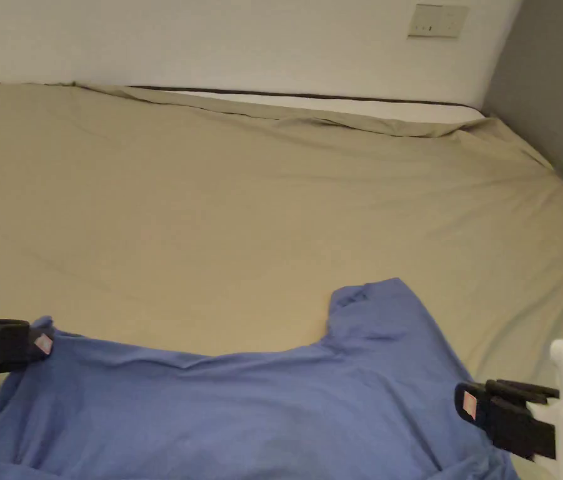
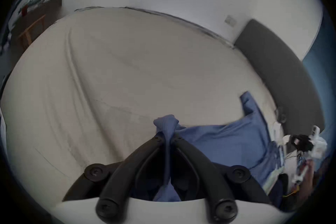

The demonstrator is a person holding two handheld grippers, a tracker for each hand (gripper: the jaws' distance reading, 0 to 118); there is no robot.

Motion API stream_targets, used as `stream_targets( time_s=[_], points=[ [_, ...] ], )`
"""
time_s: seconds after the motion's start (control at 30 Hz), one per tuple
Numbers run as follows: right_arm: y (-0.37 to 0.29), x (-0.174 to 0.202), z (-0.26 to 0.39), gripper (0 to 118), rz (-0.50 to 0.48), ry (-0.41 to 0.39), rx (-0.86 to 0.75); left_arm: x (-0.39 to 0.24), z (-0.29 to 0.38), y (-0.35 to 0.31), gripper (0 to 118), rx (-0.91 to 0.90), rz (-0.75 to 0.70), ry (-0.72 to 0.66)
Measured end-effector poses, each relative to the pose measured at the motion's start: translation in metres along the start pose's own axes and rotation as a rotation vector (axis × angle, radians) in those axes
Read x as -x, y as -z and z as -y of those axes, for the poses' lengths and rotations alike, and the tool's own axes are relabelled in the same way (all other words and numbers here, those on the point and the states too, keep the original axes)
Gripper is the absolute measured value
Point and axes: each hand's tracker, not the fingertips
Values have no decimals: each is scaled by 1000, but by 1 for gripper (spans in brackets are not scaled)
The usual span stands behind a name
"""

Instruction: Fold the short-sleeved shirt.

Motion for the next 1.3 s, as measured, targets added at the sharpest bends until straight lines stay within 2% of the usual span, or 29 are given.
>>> stream_targets(
  time_s=[0.03, 0.07, 0.1, 0.13, 0.23, 0.33, 0.37, 0.47, 0.6, 0.63, 0.67, 0.7, 0.73, 0.83, 0.9, 1.0, 1.07, 1.2, 1.3],
  points=[
    [11, -17, -16, 76, -27, -6, 25, -8, 2, -8, 2, 3, 3, 4],
    [25, -31, -29, 113, -32, -3, 90, -10, 2, -13, 2, 2, 3, 12],
    [45, -46, -42, 118, 4, 1, 197, -13, 2, -17, 2, 5, 6, 19],
    [66, -62, -51, 118, 33, 11, 280, -17, 3, -20, 2, 8, -3, 39],
    [111, -95, -66, 118, 99, 20, 326, -28, 6, -25, 3, 24, -19, 72],
    [159, -116, -68, 118, 120, 90, 423, -23, 4, -22, 2, 34, -10, 41],
    [169, -117, -66, 116, 149, 108, 437, -23, 4, -20, 2, 39, -8, 34],
    [196, -113, -61, 102, 204, 65, 442, -18, 2, -16, 2, 45, -14, 30],
    [212, -95, -51, 96, 285, -68, 492, -11, -1, -12, 2, 54, -10, 25],
    [204, -90, -54, 85, 276, -65, 454, -10, -2, -12, 2, 56, -7, 22],
    [200, -86, -56, 59, 252, -67, 444, -10, -2, -13, 2, 56, -6, 19],
    [194, -82, -59, 5, 247, -75, 430, -8, -2, -13, 2, 54, -4, 16],
    [190, -80, -59, 3, 196, -73, 411, -8, -2, -14, 2, 51, 1, 18],
    [173, -69, -61, 3, 153, -87, 425, -8, -3, -18, 2, 42, 21, 7],
    [153, -63, -67, 3, 111, -97, 350, -4, -4, -22, 2, 31, 56, -33],
    [106, -61, -78, 3, -2, 4, 251, 3, -4, -39, 2, 19, 119, -81],
    [66, -57, -80, 3, -46, -8, 201, 9, -1, -56, 2, 11, 155, -96],
    [-8, -51, -64, 3, -89, -18, 188, 32, 11, -91, 2, 18, 198, -104],
    [-45, -50, -42, 3, -75, -11, 204, 46, 27, -112, 2, 47, 220, -102]
  ],
)
